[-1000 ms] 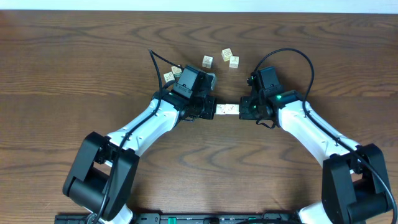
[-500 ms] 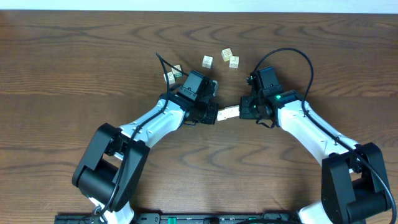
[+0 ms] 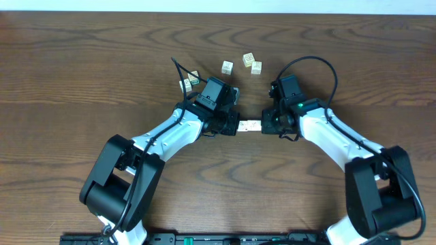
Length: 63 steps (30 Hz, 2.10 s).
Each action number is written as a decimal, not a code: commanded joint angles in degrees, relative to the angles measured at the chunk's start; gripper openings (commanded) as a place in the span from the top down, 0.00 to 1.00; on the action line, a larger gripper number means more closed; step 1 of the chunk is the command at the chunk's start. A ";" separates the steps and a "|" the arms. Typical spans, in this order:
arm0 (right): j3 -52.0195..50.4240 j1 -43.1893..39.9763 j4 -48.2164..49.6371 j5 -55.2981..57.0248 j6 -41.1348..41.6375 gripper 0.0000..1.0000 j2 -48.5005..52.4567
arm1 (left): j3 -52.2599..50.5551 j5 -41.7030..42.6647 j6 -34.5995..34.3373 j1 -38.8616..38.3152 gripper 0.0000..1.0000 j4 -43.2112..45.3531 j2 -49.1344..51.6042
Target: Lift 3 blocks
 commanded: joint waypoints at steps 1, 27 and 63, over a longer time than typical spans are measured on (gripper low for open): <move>1.44 4.68 1.55 -10.91 -0.31 0.99 0.68 | 0.66 6.78 0.33 -2.75 0.93 1.55 0.20; 1.01 4.81 0.96 -7.91 -0.31 0.98 0.70 | 0.66 3.74 0.35 -2.75 0.92 1.55 4.17; 0.24 4.52 -6.84 8.74 -0.26 0.96 0.70 | 0.66 -3.74 0.37 -2.69 0.92 -0.83 4.17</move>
